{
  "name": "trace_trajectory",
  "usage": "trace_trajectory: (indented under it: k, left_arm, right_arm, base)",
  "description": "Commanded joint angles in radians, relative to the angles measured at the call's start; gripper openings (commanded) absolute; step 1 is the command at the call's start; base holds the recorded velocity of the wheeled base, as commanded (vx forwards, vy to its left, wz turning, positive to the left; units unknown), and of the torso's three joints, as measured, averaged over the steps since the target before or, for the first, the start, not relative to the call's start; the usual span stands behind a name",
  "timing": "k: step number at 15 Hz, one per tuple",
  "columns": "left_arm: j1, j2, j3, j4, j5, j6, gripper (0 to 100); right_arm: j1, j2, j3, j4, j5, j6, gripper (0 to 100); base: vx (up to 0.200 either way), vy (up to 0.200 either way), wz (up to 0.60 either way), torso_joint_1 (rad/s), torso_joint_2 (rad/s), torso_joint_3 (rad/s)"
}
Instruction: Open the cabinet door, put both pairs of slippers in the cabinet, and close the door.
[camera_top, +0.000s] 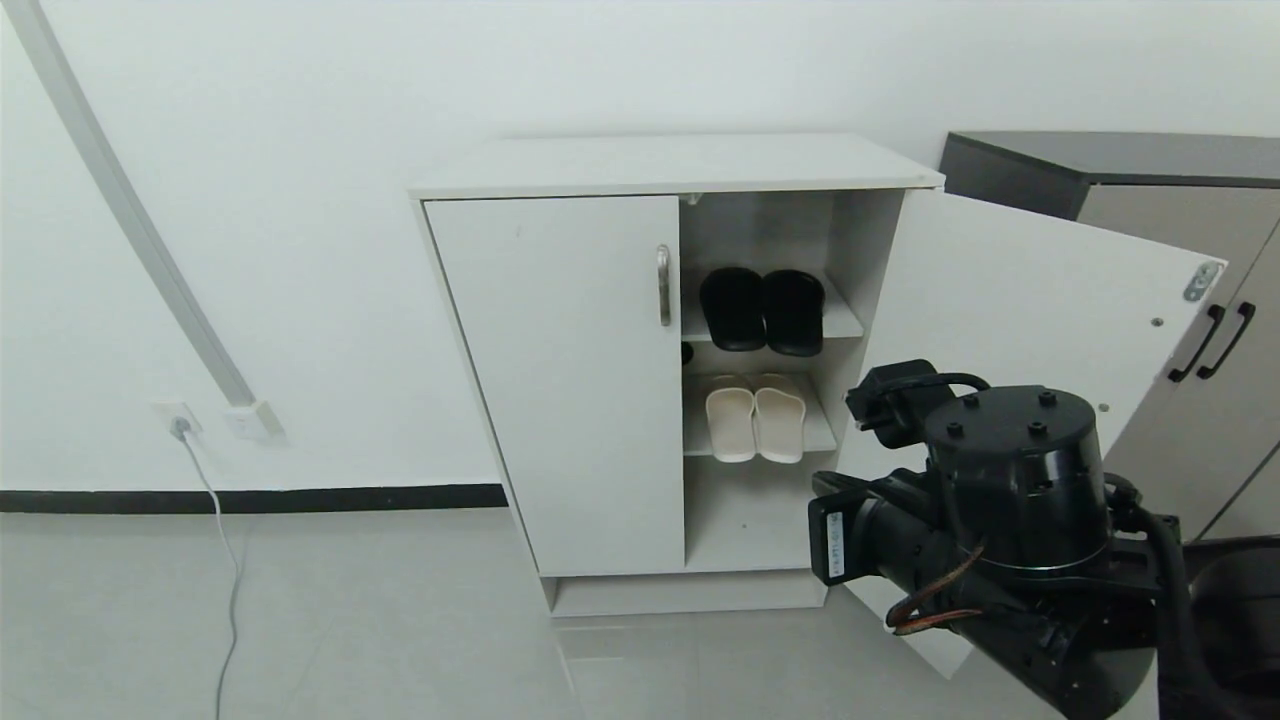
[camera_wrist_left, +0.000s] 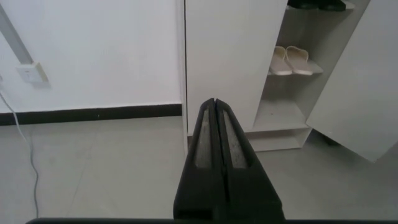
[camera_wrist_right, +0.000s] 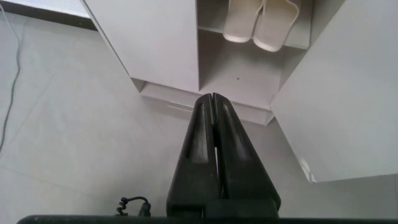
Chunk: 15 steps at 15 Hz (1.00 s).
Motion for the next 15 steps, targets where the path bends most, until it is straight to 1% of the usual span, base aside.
trace_trajectory:
  k: [1, 7, 15]
  left_arm:
    - [0.0, 0.001, 0.0, 0.0, 0.0, 0.0, 0]
    - [0.0, 0.001, 0.0, 0.0, 0.0, 0.0, 0]
    - [0.0, 0.001, 0.0, 0.0, 0.0, 0.0, 0]
  right_arm:
    - [0.001, 0.001, 0.0, 0.0, 0.0, 0.0, 0]
    - [0.001, -0.001, 0.003, 0.0, -0.001, 0.0, 0]
    - [0.001, -0.002, 0.003, 0.0, -0.001, -0.001, 0]
  base:
    - [0.0, 0.0, 0.0, 0.11, -0.45, -0.339]
    - [0.0, 0.0, 0.0, 0.144, -0.47, -0.328]
    - [0.0, 0.0, 0.0, 0.19, -0.5, -0.312]
